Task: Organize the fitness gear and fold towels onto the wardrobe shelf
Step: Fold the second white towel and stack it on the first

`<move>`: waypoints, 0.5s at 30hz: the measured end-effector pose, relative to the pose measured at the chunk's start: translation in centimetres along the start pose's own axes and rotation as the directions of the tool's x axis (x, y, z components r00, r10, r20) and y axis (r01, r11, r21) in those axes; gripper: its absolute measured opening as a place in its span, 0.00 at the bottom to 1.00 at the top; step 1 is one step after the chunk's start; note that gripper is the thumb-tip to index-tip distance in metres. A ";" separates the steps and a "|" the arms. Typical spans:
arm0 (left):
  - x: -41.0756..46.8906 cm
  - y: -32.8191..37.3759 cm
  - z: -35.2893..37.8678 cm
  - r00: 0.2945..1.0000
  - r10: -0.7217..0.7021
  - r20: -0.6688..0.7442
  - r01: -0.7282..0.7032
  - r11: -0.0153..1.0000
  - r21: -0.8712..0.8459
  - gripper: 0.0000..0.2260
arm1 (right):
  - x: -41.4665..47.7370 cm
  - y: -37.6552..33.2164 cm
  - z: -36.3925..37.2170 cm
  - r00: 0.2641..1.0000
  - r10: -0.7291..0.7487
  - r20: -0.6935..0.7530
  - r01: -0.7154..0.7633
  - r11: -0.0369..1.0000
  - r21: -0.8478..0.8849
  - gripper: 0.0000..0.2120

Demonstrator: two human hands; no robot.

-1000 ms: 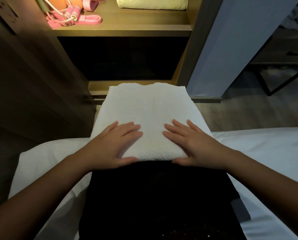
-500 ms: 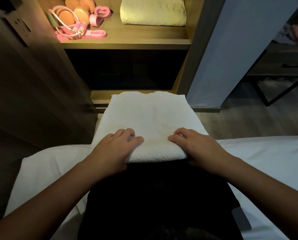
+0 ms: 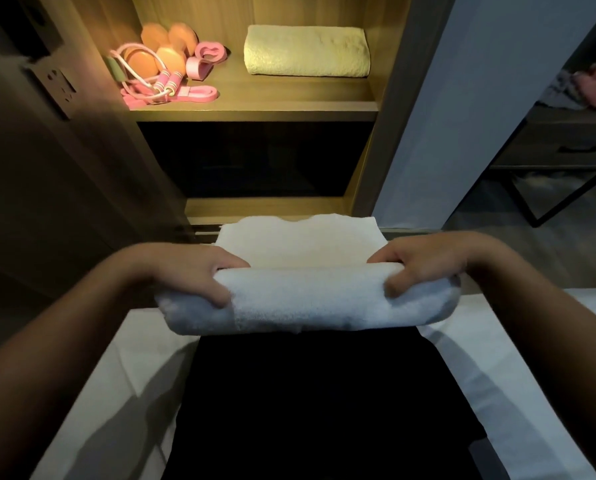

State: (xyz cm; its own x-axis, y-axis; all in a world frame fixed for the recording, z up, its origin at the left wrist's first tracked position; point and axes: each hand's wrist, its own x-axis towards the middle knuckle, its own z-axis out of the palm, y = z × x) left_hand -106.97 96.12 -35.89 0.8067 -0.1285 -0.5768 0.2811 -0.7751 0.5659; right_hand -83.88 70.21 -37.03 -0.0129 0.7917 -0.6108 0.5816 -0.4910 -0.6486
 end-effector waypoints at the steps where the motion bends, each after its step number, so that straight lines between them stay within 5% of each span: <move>1: 0.2 -0.4 -0.9 1.000 -0.002 0.007 0.002 0.999 -0.041 0.15 | 0.1 0.4 -0.7 1.000 0.014 -0.008 -0.013 0.999 0.043 0.15; 6: 0.1 -4.8 -2.4 0.927 -0.144 -0.347 0.082 0.979 -0.188 0.16 | 0.2 4.7 -2.4 0.919 0.152 -0.363 -0.017 0.937 0.350 0.19; 9: 1.8 -6.6 -0.6 0.745 -0.383 -0.546 0.121 0.883 -0.454 0.18 | 1.9 6.0 -1.7 0.829 0.351 -0.435 0.012 0.767 0.641 0.16; 11: 3.3 -6.7 0.9 0.587 -0.581 -0.565 0.037 0.716 -0.697 0.20 | 3.5 5.8 -1.1 0.748 0.470 -0.469 0.060 0.656 0.753 0.12; 15: 4.3 -6.1 4.4 0.456 -0.779 -0.429 -0.084 0.443 -0.893 0.21 | 3.7 6.0 2.1 0.559 0.523 -0.643 0.242 0.639 0.730 0.17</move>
State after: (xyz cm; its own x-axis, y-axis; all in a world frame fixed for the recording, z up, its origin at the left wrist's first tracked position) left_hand -107.54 97.57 -44.45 0.3720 0.8113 -0.4511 0.5205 0.2200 0.8250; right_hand -82.15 69.46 -44.11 0.8199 0.4198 -0.3892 -0.2258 -0.3877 -0.8937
